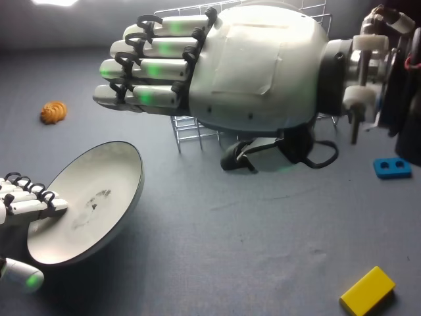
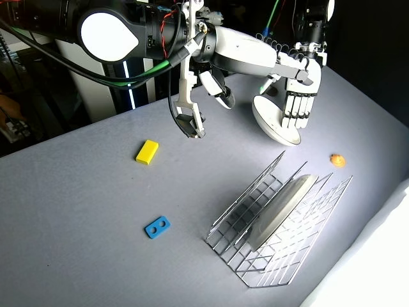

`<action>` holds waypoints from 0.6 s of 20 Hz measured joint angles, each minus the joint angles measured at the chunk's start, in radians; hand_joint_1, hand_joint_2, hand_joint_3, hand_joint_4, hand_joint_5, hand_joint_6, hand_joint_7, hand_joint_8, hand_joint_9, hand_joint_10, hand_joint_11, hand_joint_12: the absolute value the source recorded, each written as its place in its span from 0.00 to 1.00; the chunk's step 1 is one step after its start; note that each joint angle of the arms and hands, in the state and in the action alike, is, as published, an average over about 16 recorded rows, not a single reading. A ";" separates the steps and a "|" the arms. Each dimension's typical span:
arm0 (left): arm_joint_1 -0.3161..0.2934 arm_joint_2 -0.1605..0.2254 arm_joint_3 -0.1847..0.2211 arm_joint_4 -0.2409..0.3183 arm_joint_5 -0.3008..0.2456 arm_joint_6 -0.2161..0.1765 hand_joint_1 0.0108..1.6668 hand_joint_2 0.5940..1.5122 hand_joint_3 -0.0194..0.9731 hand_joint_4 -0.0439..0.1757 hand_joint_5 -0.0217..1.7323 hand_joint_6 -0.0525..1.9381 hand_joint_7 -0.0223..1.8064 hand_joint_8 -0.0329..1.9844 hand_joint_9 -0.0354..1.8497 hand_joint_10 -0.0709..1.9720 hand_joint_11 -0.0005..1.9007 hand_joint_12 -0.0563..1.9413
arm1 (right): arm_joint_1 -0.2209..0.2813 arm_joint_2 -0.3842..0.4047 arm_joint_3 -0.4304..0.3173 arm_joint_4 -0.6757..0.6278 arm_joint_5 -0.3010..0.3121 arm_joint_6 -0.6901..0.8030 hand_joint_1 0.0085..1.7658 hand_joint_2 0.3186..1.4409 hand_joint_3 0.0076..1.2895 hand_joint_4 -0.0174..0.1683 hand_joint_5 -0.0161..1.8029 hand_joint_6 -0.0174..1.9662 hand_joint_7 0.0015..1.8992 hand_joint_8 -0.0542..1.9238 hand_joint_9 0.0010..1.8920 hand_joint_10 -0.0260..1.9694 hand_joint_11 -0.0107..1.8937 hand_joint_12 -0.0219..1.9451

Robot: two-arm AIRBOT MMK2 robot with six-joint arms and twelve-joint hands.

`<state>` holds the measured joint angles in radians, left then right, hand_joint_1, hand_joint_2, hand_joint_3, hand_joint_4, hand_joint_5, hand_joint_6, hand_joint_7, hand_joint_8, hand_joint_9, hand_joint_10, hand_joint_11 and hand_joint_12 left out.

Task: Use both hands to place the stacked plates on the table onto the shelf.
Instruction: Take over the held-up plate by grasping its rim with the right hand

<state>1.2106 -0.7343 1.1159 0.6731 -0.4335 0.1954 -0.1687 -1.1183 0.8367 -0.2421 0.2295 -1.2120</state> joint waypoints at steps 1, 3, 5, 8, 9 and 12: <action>0.002 0.001 -0.003 -0.005 0.003 -0.001 0.00 0.60 0.03 0.18 0.02 0.02 0.01 0.01 0.03 0.03 0.01 0.03 | -0.008 -0.014 0.008 0.000 0.000 -0.006 0.63 0.55 0.00 0.11 0.04 0.02 0.01 0.03 0.01 0.03 0.01 0.10; 0.003 0.002 -0.008 -0.013 0.008 -0.001 0.00 0.60 0.03 0.18 0.02 0.02 0.01 0.01 0.03 0.03 0.01 0.03 | -0.026 -0.045 0.028 0.001 0.000 -0.020 0.64 0.56 0.00 0.11 0.03 0.02 0.01 0.03 0.01 0.03 0.01 0.09; 0.004 0.003 -0.011 -0.016 0.011 -0.002 0.00 0.60 0.03 0.17 0.02 0.02 0.01 0.01 0.03 0.03 0.01 0.03 | -0.045 -0.085 0.055 0.001 0.001 -0.036 0.64 0.56 0.00 0.11 0.04 0.02 0.01 0.03 0.01 0.03 0.01 0.09; 0.004 0.004 -0.014 -0.019 0.016 -0.002 0.00 0.60 0.03 0.17 0.02 0.02 0.01 0.01 0.03 0.03 0.01 0.03 | -0.076 -0.159 0.107 0.002 0.003 -0.061 0.64 0.56 0.00 0.11 0.04 0.02 0.01 0.03 0.01 0.03 0.01 0.09; 0.004 0.004 -0.014 -0.020 0.017 -0.002 0.00 0.60 0.03 0.17 0.02 0.02 0.01 0.01 0.03 0.03 0.01 0.03 | -0.087 -0.186 0.127 0.002 0.004 -0.069 0.64 0.57 0.00 0.11 0.04 0.02 0.01 0.03 0.01 0.03 0.01 0.09; 0.004 0.005 -0.016 -0.023 0.020 -0.002 0.00 0.60 0.03 0.17 0.02 0.02 0.01 0.01 0.03 0.03 0.01 0.03 | -0.118 -0.266 0.192 0.003 0.008 -0.090 0.65 0.57 0.00 0.11 0.04 0.02 0.01 0.03 0.01 0.03 0.01 0.09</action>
<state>1.2144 -0.7293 1.1000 0.6504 -0.4130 0.1936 -0.2863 -1.3841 1.0284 -0.2392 0.2373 -1.3018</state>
